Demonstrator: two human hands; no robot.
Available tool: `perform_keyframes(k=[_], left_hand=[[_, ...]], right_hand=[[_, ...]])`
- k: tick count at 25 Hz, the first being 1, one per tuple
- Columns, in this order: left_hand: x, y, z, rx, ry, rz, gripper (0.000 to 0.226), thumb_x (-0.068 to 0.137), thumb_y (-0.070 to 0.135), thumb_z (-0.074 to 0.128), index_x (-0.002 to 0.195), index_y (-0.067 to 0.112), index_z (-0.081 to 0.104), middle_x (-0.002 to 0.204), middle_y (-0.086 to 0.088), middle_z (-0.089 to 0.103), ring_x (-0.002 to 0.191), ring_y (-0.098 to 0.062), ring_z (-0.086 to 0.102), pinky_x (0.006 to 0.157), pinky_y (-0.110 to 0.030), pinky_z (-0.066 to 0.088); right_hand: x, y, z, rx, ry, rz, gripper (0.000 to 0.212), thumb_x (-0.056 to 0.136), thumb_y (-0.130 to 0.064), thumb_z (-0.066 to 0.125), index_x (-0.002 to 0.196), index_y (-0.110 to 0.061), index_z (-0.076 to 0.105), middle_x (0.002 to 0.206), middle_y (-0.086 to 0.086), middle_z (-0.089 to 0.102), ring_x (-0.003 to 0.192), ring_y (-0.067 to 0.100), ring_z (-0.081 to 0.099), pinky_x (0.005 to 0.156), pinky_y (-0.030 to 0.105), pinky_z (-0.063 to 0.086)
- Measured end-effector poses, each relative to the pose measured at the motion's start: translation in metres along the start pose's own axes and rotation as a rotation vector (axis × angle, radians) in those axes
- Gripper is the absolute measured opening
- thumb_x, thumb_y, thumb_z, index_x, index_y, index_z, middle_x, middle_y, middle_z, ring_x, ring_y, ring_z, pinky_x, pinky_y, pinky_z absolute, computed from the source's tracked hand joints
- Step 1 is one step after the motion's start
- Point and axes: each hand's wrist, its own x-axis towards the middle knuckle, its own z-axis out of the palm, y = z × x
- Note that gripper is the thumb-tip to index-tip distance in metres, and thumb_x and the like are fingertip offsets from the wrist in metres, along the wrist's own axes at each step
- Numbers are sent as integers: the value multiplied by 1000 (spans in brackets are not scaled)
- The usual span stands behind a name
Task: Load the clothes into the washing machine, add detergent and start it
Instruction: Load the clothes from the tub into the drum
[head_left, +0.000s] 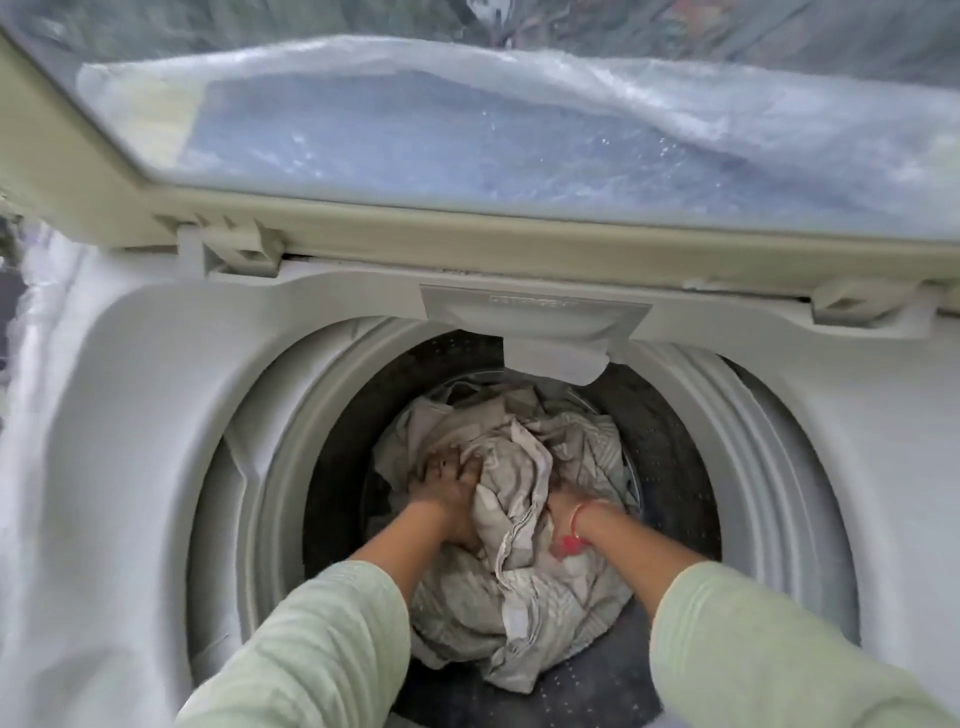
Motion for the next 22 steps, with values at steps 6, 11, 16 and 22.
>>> perform_keyframes(k=[6,11,16,22], left_hand=[[-100,28,-63,-34,142,179,48,90,34,55,132,13,49,137,-13,50,124,-30,49,102,-35,40],[-217,69,-88,-292,546,479,34,84,8,52,117,13,61,121,-6,63,112,-22,59,91,-31,47],[-313,139,-77,-563,822,761,40,82,-1,49,111,22,64,109,11,63,99,-5,60,85,-20,47],[-353,262,-31,-271,600,1021,42,84,4,47,114,30,60,112,16,60,102,5,51,89,-12,37]], right_hand=[[-142,-13,-94,331,309,-324,51,83,-24,69,128,-5,53,130,12,55,119,24,53,103,32,41],[-307,15,-72,842,442,-745,30,86,-16,64,115,-22,60,114,3,66,105,8,60,87,17,48],[-433,121,15,1375,899,-792,33,71,-29,64,105,-26,65,101,-5,72,91,6,67,76,16,53],[-450,235,169,2020,1165,-417,20,81,-23,57,97,-22,69,94,-3,73,80,9,69,68,19,56]])
